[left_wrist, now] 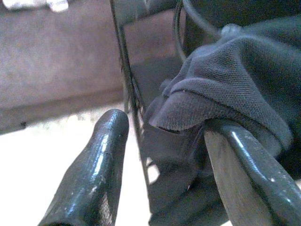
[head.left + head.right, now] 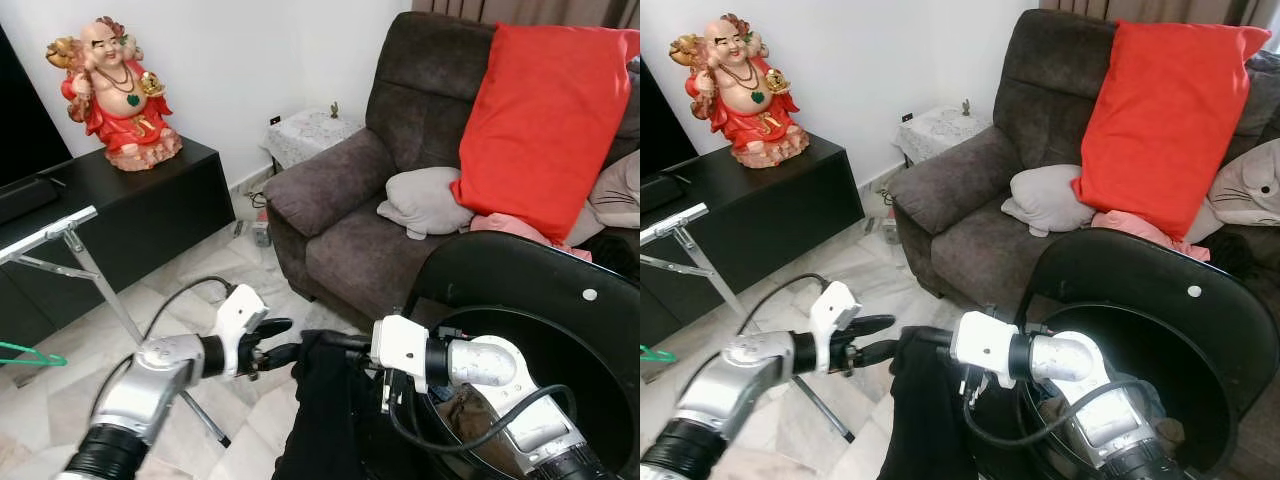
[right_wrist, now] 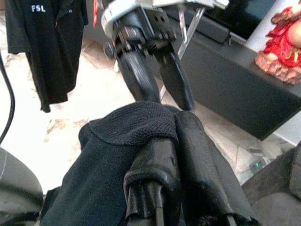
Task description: Hang hanger
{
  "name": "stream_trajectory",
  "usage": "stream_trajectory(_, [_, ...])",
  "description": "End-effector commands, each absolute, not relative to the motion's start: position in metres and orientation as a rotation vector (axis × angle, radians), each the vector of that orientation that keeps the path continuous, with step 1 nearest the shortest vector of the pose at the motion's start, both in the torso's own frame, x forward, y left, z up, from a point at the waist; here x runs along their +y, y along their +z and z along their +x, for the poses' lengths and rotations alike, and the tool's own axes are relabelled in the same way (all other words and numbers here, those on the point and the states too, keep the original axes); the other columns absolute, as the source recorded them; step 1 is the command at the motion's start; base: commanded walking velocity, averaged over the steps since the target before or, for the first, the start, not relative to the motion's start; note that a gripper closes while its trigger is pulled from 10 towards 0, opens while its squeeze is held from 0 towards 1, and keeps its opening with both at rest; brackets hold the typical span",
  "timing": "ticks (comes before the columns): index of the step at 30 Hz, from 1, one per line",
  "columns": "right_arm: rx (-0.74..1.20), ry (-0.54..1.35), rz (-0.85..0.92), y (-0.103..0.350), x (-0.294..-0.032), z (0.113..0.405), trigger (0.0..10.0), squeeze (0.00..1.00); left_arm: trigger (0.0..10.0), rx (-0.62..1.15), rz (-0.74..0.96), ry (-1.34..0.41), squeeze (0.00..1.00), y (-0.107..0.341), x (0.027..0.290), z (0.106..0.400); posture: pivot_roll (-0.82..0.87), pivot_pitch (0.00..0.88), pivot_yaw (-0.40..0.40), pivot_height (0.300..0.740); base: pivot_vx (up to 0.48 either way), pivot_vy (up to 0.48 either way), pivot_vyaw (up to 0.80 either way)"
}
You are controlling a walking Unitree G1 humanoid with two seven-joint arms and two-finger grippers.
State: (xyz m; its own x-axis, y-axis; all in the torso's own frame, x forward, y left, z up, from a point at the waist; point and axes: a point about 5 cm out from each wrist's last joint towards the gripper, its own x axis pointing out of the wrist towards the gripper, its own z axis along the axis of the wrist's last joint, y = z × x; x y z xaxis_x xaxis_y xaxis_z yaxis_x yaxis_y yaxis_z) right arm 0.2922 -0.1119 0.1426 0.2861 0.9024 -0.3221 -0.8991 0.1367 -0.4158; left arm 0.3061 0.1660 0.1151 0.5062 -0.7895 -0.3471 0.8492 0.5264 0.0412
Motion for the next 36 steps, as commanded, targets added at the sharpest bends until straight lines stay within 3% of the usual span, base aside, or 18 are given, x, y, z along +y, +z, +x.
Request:
stream_trajectory(1, [-0.033,1.336,-0.609,0.147,-0.107,0.288,0.0,0.0,10.0,0.359,0.265,-1.053,0.0,0.113,0.171,0.299,0.02,0.055,0.094,0.74,0.0,0.0,0.0])
stream_trajectory(2, [-0.03,1.337,-0.611,0.147,-0.107,0.288,0.0,0.0,10.0,0.37,0.273,-1.074,0.0,0.114,0.174,0.297,0.02,0.055,0.094,0.74,0.0,0.0,0.0])
stream_trajectory(3, [-0.025,1.335,-0.614,0.146,-0.108,0.288,0.0,0.0,10.0,0.38,0.26,-1.112,0.18,0.117,0.175,0.294,0.02,0.054,0.094,0.74,0.0,0.0,0.0])
stream_trajectory(4, [-0.025,1.335,-0.614,0.146,-0.108,0.288,0.0,0.0,10.0,0.38,0.26,-1.112,0.18,0.117,0.175,0.294,0.02,0.054,0.094,0.74,0.0,0.0,0.0])
stream_trajectory(5, [-0.025,1.334,-0.615,0.146,-0.107,0.289,0.0,0.0,10.0,0.373,0.248,-1.141,0.92,0.12,0.172,0.292,0.02,0.054,0.094,0.74,0.0,0.0,0.0])
stream_trajectory(6, [-0.025,1.332,-0.616,0.146,-0.107,0.289,0.0,0.0,10.0,0.368,0.239,-1.169,1.0,0.123,0.169,0.29,0.02,0.054,0.094,0.74,0.0,0.0,0.0])
stream_trajectory(11, [-0.027,1.321,-0.635,0.147,-0.103,0.293,0.0,0.0,10.0,0.349,0.187,-1.295,1.0,0.129,0.149,0.279,0.02,0.054,0.088,0.74,0.0,0.0,0.0])
stream_trajectory(21, [0.01,1.282,-0.689,0.141,-0.11,0.299,0.0,0.0,10.0,0.416,0.198,-1.382,1.0,0.127,0.147,0.265,0.02,0.051,0.088,0.74,0.0,0.0,0.0])
stream_trajectory(30, [-0.017,1.253,-0.684,0.145,-0.104,0.303,0.0,0.0,10.0,0.393,0.222,-1.269,1.0,0.124,0.141,0.274,0.02,0.049,0.09,0.74,0.0,0.0,0.0])
stream_trajectory(36, [-0.03,1.249,-0.681,0.146,-0.103,0.303,0.0,0.0,10.0,0.406,0.209,-1.289,1.0,0.121,0.136,0.269,0.02,0.049,0.09,0.74,0.0,0.0,0.0])
